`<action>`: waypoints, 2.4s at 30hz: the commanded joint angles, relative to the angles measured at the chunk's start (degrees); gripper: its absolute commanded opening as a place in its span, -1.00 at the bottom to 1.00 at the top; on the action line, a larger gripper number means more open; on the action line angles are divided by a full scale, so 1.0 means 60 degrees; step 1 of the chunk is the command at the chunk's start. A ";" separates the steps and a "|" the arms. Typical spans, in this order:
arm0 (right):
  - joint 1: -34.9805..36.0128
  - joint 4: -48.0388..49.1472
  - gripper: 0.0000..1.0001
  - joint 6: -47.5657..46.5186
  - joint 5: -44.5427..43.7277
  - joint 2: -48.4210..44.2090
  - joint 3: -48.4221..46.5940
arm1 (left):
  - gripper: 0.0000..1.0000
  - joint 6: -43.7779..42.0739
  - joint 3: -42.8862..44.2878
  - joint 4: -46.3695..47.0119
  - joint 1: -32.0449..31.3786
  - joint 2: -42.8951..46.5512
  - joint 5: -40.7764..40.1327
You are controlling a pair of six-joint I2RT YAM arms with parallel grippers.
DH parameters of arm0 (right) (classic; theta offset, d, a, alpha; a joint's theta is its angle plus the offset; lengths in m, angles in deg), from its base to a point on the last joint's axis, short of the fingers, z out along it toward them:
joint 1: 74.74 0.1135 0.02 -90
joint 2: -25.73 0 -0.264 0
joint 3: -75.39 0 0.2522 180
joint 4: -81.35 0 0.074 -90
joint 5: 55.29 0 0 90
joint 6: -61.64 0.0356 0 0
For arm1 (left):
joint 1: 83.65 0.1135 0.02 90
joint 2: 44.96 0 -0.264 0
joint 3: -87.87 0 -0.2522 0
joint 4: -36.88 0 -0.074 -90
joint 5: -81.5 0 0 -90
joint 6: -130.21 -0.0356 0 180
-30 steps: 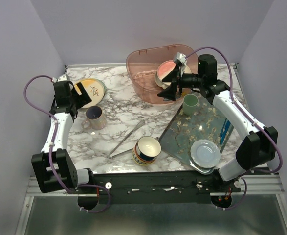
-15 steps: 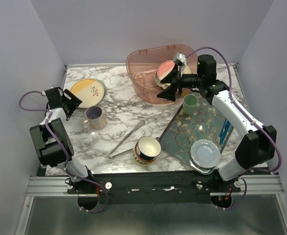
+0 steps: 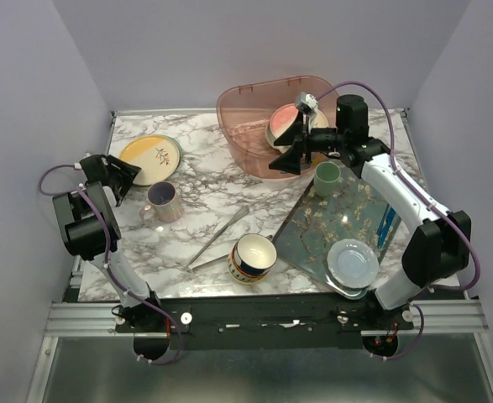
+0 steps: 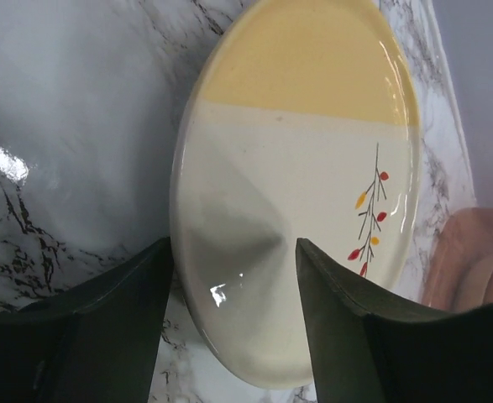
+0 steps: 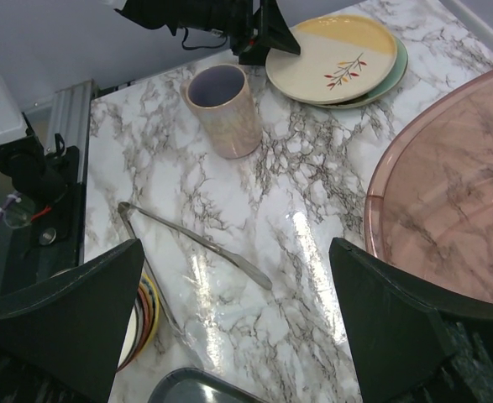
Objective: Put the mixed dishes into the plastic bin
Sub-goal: Pick up the plate at the center of the board.
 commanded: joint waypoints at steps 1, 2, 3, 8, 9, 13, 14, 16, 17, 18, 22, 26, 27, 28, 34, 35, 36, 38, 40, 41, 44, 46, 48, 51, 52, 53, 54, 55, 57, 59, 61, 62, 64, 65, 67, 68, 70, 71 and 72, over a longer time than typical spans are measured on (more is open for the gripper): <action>-0.0051 0.0199 0.99 0.0044 0.0217 0.0225 0.0081 | 0.26 0.0851 -0.0301 0.1616 0.0403 -0.0510 0.0800; -0.0051 0.0199 0.99 0.0029 0.0216 0.0240 0.0081 | 0.20 0.0968 -0.0418 0.1807 0.0462 -0.0612 0.0917; -0.0051 0.0199 0.99 0.0029 0.0216 0.0240 0.0081 | 0.17 0.1027 -0.0448 0.2113 0.0520 -0.0656 0.1092; -0.0051 0.0199 0.99 -0.0001 0.0202 0.0284 0.0096 | -0.24 0.1496 -0.0667 0.2701 0.0711 -0.0745 0.1519; -0.0051 0.0185 0.99 -0.0001 0.0187 0.0269 0.0096 | -0.31 0.1540 -0.0697 0.2804 0.0726 -0.0701 0.1548; -0.0036 0.0170 0.99 -0.0088 0.0128 0.0240 0.0125 | -0.51 0.1745 -0.0814 0.2951 0.0799 -0.0423 0.1694; -0.0051 0.0170 0.99 -0.0103 0.0128 0.0225 0.0125 | -0.61 0.1803 -0.0858 0.2980 0.0843 -0.0350 0.1709; -0.0051 0.0170 0.99 -0.0089 0.0172 0.0225 0.0125 | -0.66 0.1979 -0.0946 0.3068 0.0901 -0.0072 0.1812; -0.0051 0.0170 0.99 -0.0089 0.0201 0.0211 0.0111 | -0.70 0.2009 -0.0975 0.3097 0.0945 0.0118 0.1884; -0.0051 0.0170 0.99 -0.0089 0.0216 0.0196 0.0125 | -0.71 0.2096 -0.1004 0.3112 0.0975 0.0207 0.1929; -0.0051 0.0170 0.99 -0.0089 0.0260 0.0166 0.0125 | -0.71 0.2359 -0.1049 0.3215 0.1106 0.0602 0.2178; -0.0051 0.0170 0.99 -0.0074 0.0275 0.0123 0.0125 | -0.72 0.2419 -0.1019 0.3098 0.1253 0.0866 0.2412; -0.0051 0.0170 0.99 -0.0059 0.0275 0.0123 0.0125 | -0.71 0.2376 -0.0990 0.2924 0.1282 0.0925 0.2456; -0.0051 0.0170 0.99 -0.0059 0.0289 0.0108 0.0125 | -0.71 0.2317 -0.0990 0.2864 0.1326 0.0969 0.2456; -0.0051 0.0170 0.99 -0.0059 0.0289 0.0064 0.0125 | -0.83 0.2521 -0.1093 0.2995 0.1443 0.0969 0.2748; -0.0051 0.0170 0.99 -0.0059 0.0289 0.0050 0.0125 | -0.91 0.2565 -0.1078 0.3039 0.1473 0.0969 0.2807; -0.0036 0.0170 0.99 -0.0059 0.0304 0.0049 0.0125 | -0.93 0.2653 -0.1049 0.3126 0.1458 0.0984 0.2866; -0.0051 0.0170 0.99 -0.0074 0.0319 0.0049 0.0125 | -1.00 0.2726 -0.0990 0.3156 0.1488 0.1013 0.3027; -0.0051 0.0170 0.99 -0.0045 0.0333 0.0064 0.0125 | -1.00 0.2800 -0.0932 0.3200 0.1502 0.1071 0.3115; -0.0051 0.0170 0.99 -0.0059 0.0348 0.0050 0.0125 | -1.00 0.2843 -0.0931 0.3258 0.1531 0.1086 0.3203; -0.0051 0.0170 0.99 -0.0059 0.0363 0.0050 0.0125 | -1.00 0.3224 -0.0888 0.3653 0.1605 0.1174 0.3393; -0.0051 0.0170 0.99 -0.0045 0.0377 0.0064 0.0125 | -1.00 0.3617 -0.0902 0.4063 0.1634 0.1276 0.3555; -0.0051 0.0170 0.99 -0.0059 0.0377 0.0064 0.0125 | -1.00 0.3882 -0.0873 0.4574 0.1663 0.1364 0.3730; -0.0051 0.0170 0.99 -0.0059 0.0421 0.0093 0.0125 | -1.00 0.4629 -0.0887 0.5437 0.1736 0.1423 0.3891; -0.0051 0.0170 0.99 -0.0059 0.0436 0.0093 0.0125 | -1.00 0.4820 -0.0887 0.5659 0.1737 0.1409 0.3965; -0.0051 0.0170 0.99 -0.0059 0.0465 0.0093 0.0125 | -1.00 0.4995 -0.0887 0.5879 0.1766 0.1438 0.3994; -0.0051 0.0170 0.99 -0.0059 0.0465 0.0108 0.0125 | -1.00 0.5403 -0.0887 0.6287 0.1766 0.1467 0.4009; -0.0051 0.0170 0.99 -0.0059 0.0465 0.0108 0.0125 | -1.00 0.5581 -0.0887 0.6465 0.1780 0.1482 0.4024; -0.0051 0.0170 0.99 -0.0059 0.0480 0.0123 0.0125 | -1.00 0.5991 -0.0858 0.6831 0.1781 0.1554 0.4068; -0.0051 0.0170 0.99 -0.0088 0.0495 0.0123 0.0125 | -1.00 0.6197 -0.0814 0.6994 0.1795 0.1628 0.4097; -0.0036 0.0170 0.99 -0.0074 0.0524 0.0108 0.0125 | -1.00 0.6533 -0.0829 0.7301 0.1766 0.1760 0.4126; -0.0051 0.0170 0.99 -0.0059 0.0524 0.0108 0.0125 | -1.00 0.6651 -0.0829 0.7403 0.1780 0.1789 0.4155; -0.0051 0.0170 0.99 -0.0059 0.0538 0.0123 0.0125 | -1.00 0.7031 -0.0858 0.7711 0.1766 0.1906 0.4170; -0.0051 0.0170 0.99 -0.0059 0.0538 0.0094 0.0125 | -1.00 0.7178 -0.0887 0.7814 0.1780 0.1965 0.4185; -0.0051 0.0170 0.99 -0.0030 0.0553 0.0079 0.0125 | -1.00 0.7413 -0.1004 0.8150 0.1751 0.2111 0.4170; -0.0051 0.0170 0.99 -0.0016 0.0568 0.0064 0.0111 | -1.00 0.7690 -0.1063 0.8267 0.1751 0.2155 0.4156; -0.0051 0.0170 0.99 -0.0001 0.0582 0.0050 0.0110 | -1.00 0.7955 -0.1238 0.8648 0.1664 0.2331 0.4112; -0.0051 0.0185 0.99 0.0014 0.0597 0.0035 0.0110 | -1.00 0.8130 -0.1268 0.8737 0.1634 0.2418 0.4097; -0.0051 0.0185 0.99 0.0057 0.0612 0.0020 0.0096 | -1.00 0.8262 -0.1370 0.8955 0.1591 0.2492 0.4083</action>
